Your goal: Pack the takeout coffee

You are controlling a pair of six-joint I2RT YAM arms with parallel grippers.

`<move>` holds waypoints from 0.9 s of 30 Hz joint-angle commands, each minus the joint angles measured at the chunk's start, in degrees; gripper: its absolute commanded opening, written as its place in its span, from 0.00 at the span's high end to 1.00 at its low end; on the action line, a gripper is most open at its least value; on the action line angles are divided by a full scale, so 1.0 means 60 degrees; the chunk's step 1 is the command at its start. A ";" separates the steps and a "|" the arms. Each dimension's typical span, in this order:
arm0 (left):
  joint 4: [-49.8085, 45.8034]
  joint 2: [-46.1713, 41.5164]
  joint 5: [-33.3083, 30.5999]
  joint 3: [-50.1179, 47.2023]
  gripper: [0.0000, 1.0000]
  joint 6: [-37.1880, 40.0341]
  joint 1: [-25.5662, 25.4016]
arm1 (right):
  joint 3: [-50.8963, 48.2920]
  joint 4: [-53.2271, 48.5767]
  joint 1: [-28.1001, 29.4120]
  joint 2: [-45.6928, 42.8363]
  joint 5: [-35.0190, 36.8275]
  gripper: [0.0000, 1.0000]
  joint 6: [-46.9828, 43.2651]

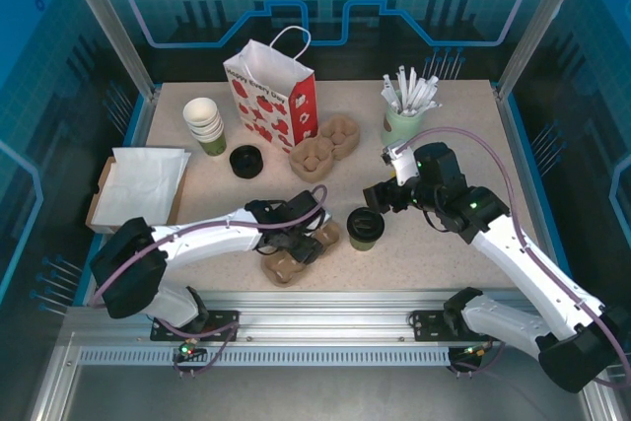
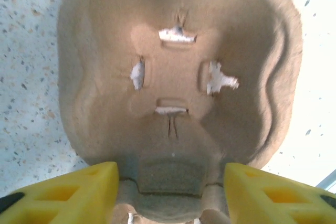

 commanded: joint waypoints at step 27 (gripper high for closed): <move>0.1781 0.1783 0.0290 0.6749 0.19 -0.3312 0.6416 | 0.0895 0.1138 0.1120 0.1004 -0.0118 0.22 -0.0001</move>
